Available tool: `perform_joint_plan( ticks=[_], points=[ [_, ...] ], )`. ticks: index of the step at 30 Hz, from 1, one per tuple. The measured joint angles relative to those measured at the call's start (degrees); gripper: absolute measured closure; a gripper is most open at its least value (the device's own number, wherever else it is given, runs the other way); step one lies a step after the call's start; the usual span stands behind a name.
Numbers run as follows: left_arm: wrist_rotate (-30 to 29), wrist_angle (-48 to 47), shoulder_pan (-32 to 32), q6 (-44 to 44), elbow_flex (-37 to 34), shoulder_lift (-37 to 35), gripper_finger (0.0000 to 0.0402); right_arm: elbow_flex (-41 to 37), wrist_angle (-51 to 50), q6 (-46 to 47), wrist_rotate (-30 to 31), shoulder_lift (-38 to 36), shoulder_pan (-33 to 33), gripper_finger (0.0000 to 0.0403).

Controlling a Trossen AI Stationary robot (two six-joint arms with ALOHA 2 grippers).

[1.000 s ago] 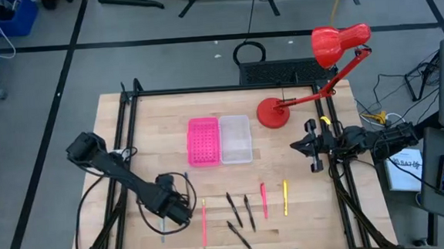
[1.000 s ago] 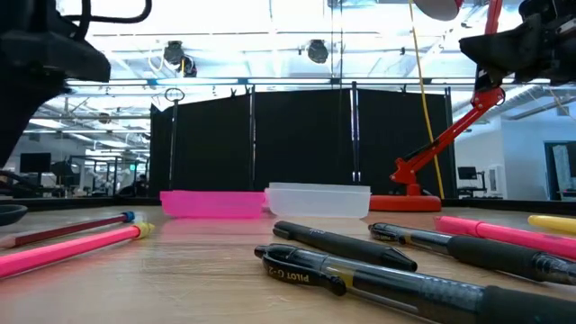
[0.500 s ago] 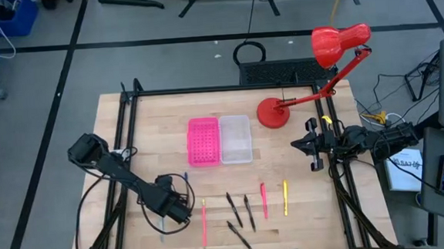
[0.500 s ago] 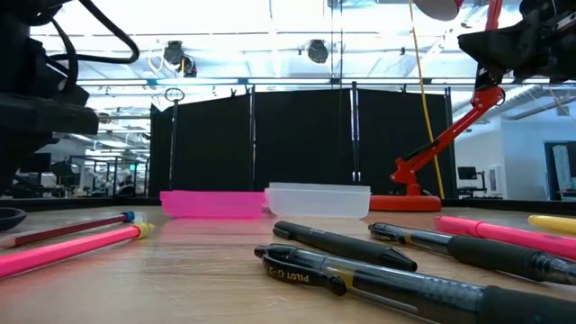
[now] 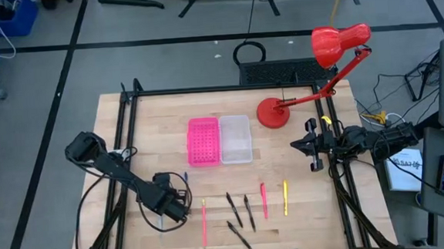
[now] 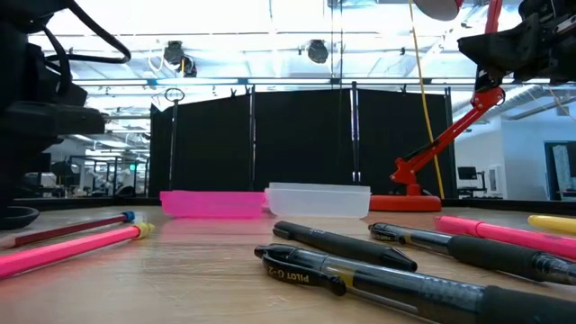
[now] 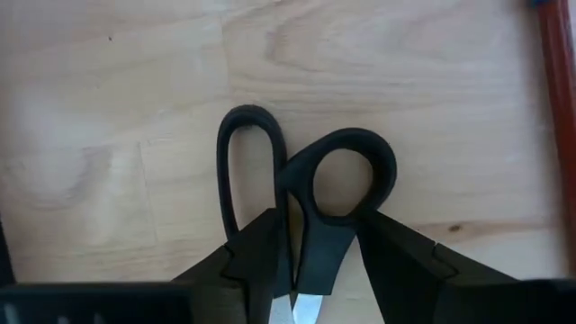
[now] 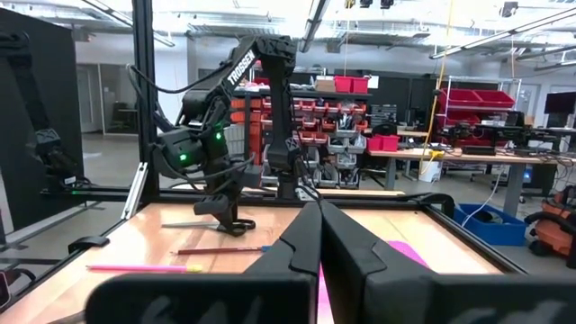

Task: Pick & place school supplies into a supply box
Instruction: Put the black scissors into the pink supply box

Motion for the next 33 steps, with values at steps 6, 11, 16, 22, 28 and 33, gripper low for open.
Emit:
perform_joint_plan(
  ticks=[6, 11, 16, 22, 28, 33],
  points=[
    [-3.5, 0.05, -0.2, -3.87, 1.44, -3.12, 0.0242, -0.02, 0.02, 1.99, -0.02, 0.0, 0.0, 0.0403],
    [-3.61, -0.63, -0.2, -7.98, 1.46, -3.67, 0.0242, 0.0, -0.04, 2.6, -0.04, 0.0, 0.0, 0.0403],
    [-3.21, -0.83, -0.2, -11.08, 0.6, -3.68, 0.0243, -0.02, -0.74, 2.6, -0.07, 0.0, 0.01, 0.0403],
    [-2.13, 0.2, -0.2, -13.42, -2.68, -3.75, 0.0243, -0.01, -0.9, 2.58, -0.07, 0.0, 0.02, 0.0403],
    [-2.08, 6.12, -0.2, -13.24, -7.25, -3.89, 0.0243, -0.02, -0.87, 2.4, -0.04, 0.0, 0.02, 0.0403],
    [-2.03, 11.43, 0.0, -11.16, -10.8, -4.34, 0.0243, -0.01, -0.84, 2.38, -0.03, 0.0, 0.01, 0.0403]
  ],
)
